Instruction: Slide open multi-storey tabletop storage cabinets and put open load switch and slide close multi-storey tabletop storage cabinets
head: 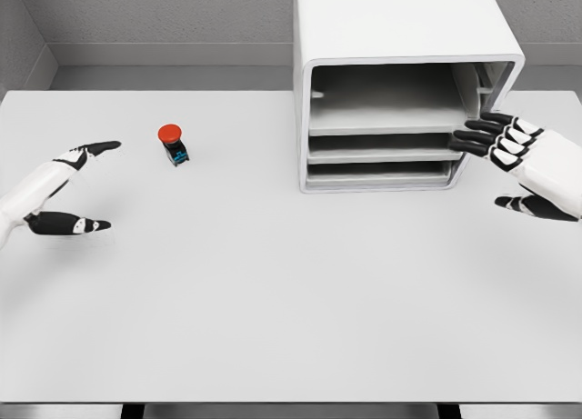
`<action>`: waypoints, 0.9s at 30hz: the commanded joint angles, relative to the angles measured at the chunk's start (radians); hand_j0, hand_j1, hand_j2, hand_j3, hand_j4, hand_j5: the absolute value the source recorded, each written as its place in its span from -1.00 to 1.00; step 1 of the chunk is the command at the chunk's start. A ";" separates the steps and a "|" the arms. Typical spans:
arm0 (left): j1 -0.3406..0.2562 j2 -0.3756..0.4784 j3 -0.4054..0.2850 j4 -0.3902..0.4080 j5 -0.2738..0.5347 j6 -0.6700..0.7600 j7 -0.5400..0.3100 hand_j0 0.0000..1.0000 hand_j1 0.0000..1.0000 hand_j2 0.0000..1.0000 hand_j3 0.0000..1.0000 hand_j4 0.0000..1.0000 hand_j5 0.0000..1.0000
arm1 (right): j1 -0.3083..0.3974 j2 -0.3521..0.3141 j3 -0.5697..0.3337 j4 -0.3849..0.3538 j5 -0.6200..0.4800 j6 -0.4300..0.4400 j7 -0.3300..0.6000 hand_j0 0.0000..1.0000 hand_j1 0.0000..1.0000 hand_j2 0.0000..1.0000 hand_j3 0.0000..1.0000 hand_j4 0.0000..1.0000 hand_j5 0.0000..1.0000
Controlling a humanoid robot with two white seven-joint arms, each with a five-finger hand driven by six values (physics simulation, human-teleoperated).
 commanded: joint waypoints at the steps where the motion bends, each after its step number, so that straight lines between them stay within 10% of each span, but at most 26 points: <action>1: -0.002 -0.020 0.034 0.004 0.016 0.002 -0.004 1.00 1.00 1.00 1.00 1.00 1.00 | 0.000 0.016 0.010 -0.001 -0.016 -0.001 -0.003 1.00 1.00 1.00 1.00 1.00 1.00; 27: -0.373 -0.157 -0.093 0.323 -0.249 0.002 -0.004 1.00 1.00 1.00 1.00 1.00 1.00 | -0.147 0.195 0.127 0.000 0.009 -0.001 0.035 0.75 0.75 0.75 0.75 0.75 0.75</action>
